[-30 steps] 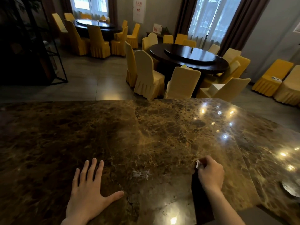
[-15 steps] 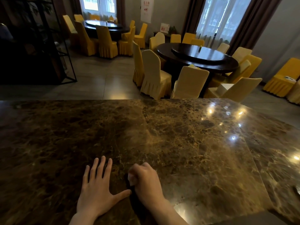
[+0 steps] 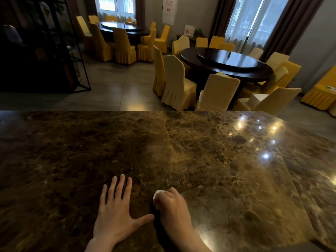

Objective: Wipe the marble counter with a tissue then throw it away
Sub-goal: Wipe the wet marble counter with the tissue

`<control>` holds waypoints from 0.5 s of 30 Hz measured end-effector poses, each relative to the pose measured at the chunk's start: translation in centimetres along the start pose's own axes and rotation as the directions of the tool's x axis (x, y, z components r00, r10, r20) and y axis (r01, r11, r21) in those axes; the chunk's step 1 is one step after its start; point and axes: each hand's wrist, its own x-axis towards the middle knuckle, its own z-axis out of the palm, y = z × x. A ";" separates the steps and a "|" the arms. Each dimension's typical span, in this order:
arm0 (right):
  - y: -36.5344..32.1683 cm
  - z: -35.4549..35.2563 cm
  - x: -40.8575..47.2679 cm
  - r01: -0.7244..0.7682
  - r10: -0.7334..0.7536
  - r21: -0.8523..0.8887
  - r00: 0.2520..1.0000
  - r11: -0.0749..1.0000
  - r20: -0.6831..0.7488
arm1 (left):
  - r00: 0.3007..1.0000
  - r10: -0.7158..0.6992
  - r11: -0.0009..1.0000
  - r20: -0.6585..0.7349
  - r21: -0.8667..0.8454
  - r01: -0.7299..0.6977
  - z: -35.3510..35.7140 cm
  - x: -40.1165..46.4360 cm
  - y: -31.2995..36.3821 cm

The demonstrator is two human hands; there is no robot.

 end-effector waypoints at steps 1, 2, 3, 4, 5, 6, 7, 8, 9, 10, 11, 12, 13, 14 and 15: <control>1.3 -0.9 -0.1 -0.028 0.028 0.013 0.999 1.000 -0.027 | 1.000 0.001 1.000 -0.010 -0.002 -0.001 0.0 0.0 0.0; 3.1 -2.1 -0.2 -0.123 0.125 0.027 0.987 0.992 -0.097 | 1.000 0.002 1.000 -0.019 -0.007 -0.002 0.1 0.0 0.0; 5.1 -3.6 -0.2 -0.262 0.267 0.049 0.947 0.964 -0.180 | 1.000 0.004 1.000 -0.026 -0.015 -0.004 0.1 0.0 0.1; 7.2 -5.1 -0.3 -0.401 0.409 0.084 0.875 0.912 -0.258 | 0.999 0.004 1.000 -0.032 -0.020 -0.005 0.1 0.0 0.1; 8.5 -6.3 -0.3 -0.492 0.503 0.117 0.808 0.863 -0.307 | 0.999 0.002 1.000 -0.037 -0.018 -0.003 0.1 0.0 0.1; 9.0 -6.6 -0.3 -0.526 0.533 0.122 0.776 0.842 -0.336 | 0.999 0.000 1.000 -0.035 -0.013 -0.001 0.1 0.0 0.2; 8.4 -6.1 0.1 -0.532 0.526 0.086 0.776 0.842 -0.348 | 1.000 0.000 1.000 -0.028 -0.009 0.000 0.2 0.0 0.2; 7.1 -4.9 0.3 -0.493 0.481 0.051 0.813 0.869 -0.328 | 1.000 0.000 1.000 -0.022 -0.009 0.000 0.2 0.0 0.2; 5.2 -3.4 0.2 -0.417 0.411 0.039 0.871 0.908 -0.270 | 1.000 -0.002 1.000 -0.024 -0.012 0.001 0.2 0.0 0.2; 3.2 -1.6 -0.2 -0.307 0.307 0.031 0.931 0.951 -0.196 | 1.000 -0.004 1.000 -0.024 -0.011 0.004 0.2 0.1 0.1; 1.6 -0.3 -0.7 -0.188 0.187 0.008 0.974 0.982 -0.129 | 1.000 -0.004 1.000 -0.019 -0.003 0.004 0.2 0.1 0.1; 0.9 0.4 -1.2 -0.079 0.078 -0.006 0.994 0.997 -0.080 | 1.000 -0.003 1.000 -0.015 0.008 0.003 0.2 0.1 0.0; 1.2 0.2 -1.3 -0.020 0.020 0.007 0.998 1.000 -0.051 | 1.000 0.001 1.000 -0.014 0.015 -0.001 0.2 0.1 -0.1; 2.3 -0.6 -1.3 -0.032 0.033 0.023 0.997 0.999 -0.068 | 1.000 0.003 1.000 -0.016 0.012 -0.002 0.3 0.1 -0.1; 3.9 -1.9 -1.2 -0.122 0.126 0.032 0.984 0.992 -0.127 | 1.000 0.001 1.000 -0.022 0.003 -0.001 0.3 0.1 -0.1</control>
